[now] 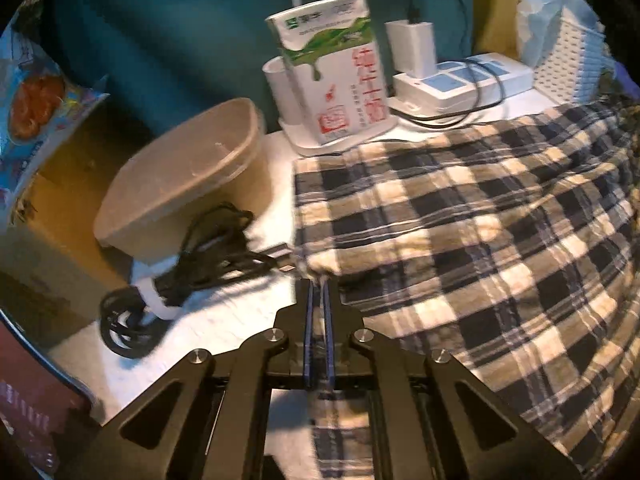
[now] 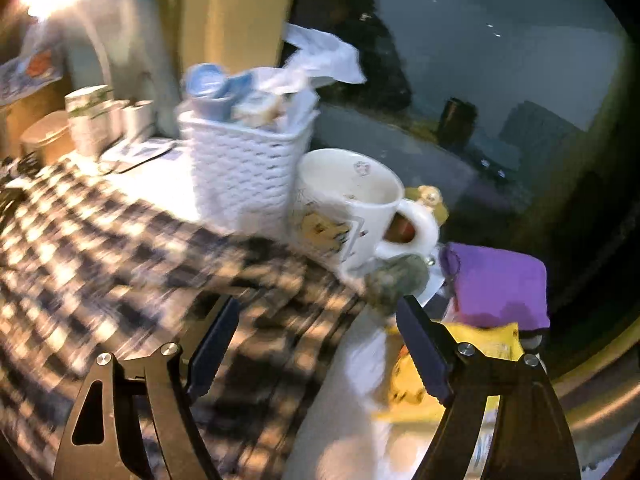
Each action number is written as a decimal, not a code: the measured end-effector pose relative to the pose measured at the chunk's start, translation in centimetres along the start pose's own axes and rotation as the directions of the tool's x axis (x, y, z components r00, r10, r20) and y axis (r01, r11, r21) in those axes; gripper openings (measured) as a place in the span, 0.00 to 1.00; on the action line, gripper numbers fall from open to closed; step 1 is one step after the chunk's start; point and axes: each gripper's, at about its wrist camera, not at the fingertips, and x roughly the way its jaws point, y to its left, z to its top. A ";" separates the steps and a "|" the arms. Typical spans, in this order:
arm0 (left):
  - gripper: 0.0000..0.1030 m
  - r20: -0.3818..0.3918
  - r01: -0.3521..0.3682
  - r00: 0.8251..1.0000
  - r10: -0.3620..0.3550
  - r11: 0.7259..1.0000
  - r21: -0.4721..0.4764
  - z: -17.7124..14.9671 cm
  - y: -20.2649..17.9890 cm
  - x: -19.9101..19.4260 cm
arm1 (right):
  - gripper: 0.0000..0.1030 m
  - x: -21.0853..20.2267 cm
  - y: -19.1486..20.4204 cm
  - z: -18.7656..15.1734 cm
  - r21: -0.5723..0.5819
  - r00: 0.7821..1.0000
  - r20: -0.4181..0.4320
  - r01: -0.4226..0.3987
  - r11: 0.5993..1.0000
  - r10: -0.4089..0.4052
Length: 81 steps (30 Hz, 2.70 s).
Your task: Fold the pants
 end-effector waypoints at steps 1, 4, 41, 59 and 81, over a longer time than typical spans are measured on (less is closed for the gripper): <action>0.04 -0.011 -0.019 1.000 0.019 1.000 -0.017 0.2 0.5 0.0 | 0.80 -0.8 0.5 -0.6 -0.018 1.000 -0.006 -0.013 1.000 0.012; 0.04 0.014 0.005 1.000 -0.004 0.996 -0.085 0.4 2.1 -1.8 | 0.80 -3.2 1.6 -2.7 -0.040 1.000 -0.018 -0.022 0.999 0.021; 0.53 0.085 0.215 0.975 -0.206 0.969 -0.119 -7.9 -3.8 -9.4 | 0.44 -11.9 1.4 -19.0 0.451 0.976 -0.035 -0.177 0.875 0.216; 0.53 0.128 0.292 0.952 -0.277 0.949 -0.120 -15.7 -2.7 -16.8 | 0.21 -19.1 2.9 -19.9 0.261 0.993 -0.120 0.050 0.964 -0.019; 0.63 0.094 0.314 0.949 -0.300 0.924 -0.217 -23.0 -4.1 -17.3 | 0.64 -20.6 3.9 -22.2 0.319 0.992 -0.097 0.110 0.941 -0.083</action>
